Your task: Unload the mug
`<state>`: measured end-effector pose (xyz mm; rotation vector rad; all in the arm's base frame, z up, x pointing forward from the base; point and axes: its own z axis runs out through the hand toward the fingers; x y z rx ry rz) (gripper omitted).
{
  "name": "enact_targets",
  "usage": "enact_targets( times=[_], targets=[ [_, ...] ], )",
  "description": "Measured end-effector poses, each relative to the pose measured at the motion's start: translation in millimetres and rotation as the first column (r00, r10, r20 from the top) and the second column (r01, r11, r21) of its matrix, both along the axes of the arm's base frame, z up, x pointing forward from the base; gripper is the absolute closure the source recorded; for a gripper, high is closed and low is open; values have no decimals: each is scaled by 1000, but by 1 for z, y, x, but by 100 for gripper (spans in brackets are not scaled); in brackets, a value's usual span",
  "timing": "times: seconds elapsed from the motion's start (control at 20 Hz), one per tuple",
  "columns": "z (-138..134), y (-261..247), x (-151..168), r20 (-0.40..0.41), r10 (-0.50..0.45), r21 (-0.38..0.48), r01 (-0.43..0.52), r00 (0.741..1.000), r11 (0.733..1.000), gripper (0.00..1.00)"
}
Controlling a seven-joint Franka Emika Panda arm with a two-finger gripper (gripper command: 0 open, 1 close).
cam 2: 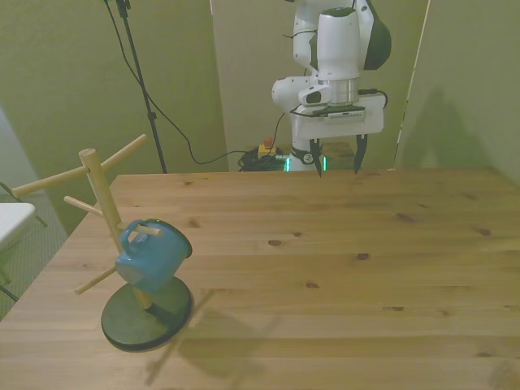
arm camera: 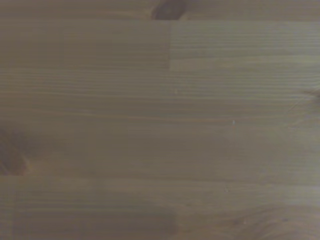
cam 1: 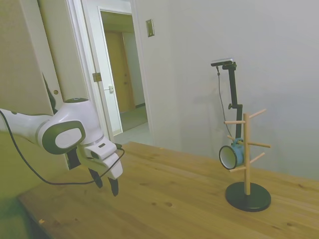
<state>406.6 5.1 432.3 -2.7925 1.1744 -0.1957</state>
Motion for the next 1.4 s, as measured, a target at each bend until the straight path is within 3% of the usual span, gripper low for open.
enact_targets(
  times=[0.1,0.25,0.55,1.0,1.2,1.4],
  targets=[
    [-2,-3,1,-2,6,-19,-6,1000,1000,0],
    [9,-25,8,92,-58,-40,62,994,997,0],
    [23,-76,14,250,-169,-65,191,953,980,0],
    [15,-131,30,389,-228,-70,276,892,959,0],
    [17,-159,39,469,-240,-89,316,850,945,0],
    [33,-194,49,558,-253,-103,369,790,924,0]
  ],
)
